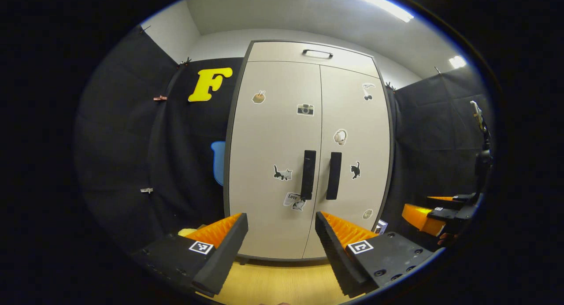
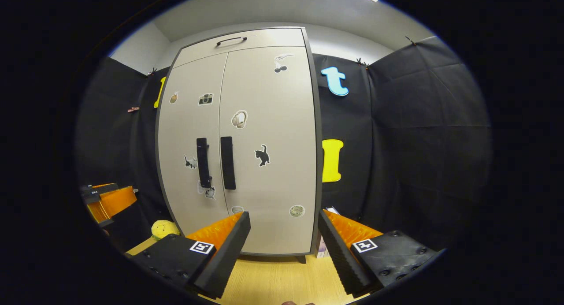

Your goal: Open the right door of the double-door shoe cabinet with the right hand, and open the left door with the left hand.

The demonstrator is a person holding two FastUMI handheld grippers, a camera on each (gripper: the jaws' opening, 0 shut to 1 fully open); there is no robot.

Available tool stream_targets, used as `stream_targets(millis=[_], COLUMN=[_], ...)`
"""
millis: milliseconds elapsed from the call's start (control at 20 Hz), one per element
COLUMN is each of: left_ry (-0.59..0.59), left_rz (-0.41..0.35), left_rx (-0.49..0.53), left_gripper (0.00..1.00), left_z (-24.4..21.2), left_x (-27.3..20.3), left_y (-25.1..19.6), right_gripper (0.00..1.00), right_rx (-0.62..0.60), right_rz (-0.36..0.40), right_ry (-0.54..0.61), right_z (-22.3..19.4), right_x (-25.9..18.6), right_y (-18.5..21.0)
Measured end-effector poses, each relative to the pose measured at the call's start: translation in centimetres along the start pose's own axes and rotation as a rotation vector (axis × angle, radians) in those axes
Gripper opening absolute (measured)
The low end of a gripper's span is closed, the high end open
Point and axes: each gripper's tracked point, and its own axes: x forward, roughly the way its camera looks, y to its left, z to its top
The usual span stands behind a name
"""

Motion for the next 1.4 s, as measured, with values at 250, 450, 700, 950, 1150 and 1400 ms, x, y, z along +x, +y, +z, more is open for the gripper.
stream_targets(millis=[250, 450, 700, 950, 1150, 1400], left_ry=[0.019, 0.021, 0.025, 0.061, 0.089, 0.102], left_rz=[0.094, 0.087, 0.033, 0.010, 0.009, 0.046], left_rx=[0.044, 0.065, 0.067, 0.064, 0.036, 0.044], left_gripper=[0.95, 0.95, 0.95, 0.95, 0.95, 0.95], left_z=[-1.1, -1.1, -1.1, -2.2, -3.3, -4.0], left_x=[0.7, 1.2, 2.2, 2.7, 2.7, 2.2], left_y=[-0.2, -0.3, 0.8, 3.7, 6.0, 8.8], right_gripper=[0.98, 0.98, 0.98, 0.98, 0.98, 0.98], right_rx=[0.015, 0.006, 0.011, 0.035, -0.010, 0.029], right_rz=[0.102, 0.095, 0.078, 0.094, 0.086, 0.103], right_ry=[-0.001, -0.001, 0.001, 0.007, 0.002, 0.029], right_z=[-0.8, -0.6, 0.3, 1.5, 2.9, 3.7], right_x=[1.1, 1.3, 1.8, 2.8, 5.4, 10.5], right_y=[0.1, 0.4, 2.8, 6.6, 8.1, 10.4])
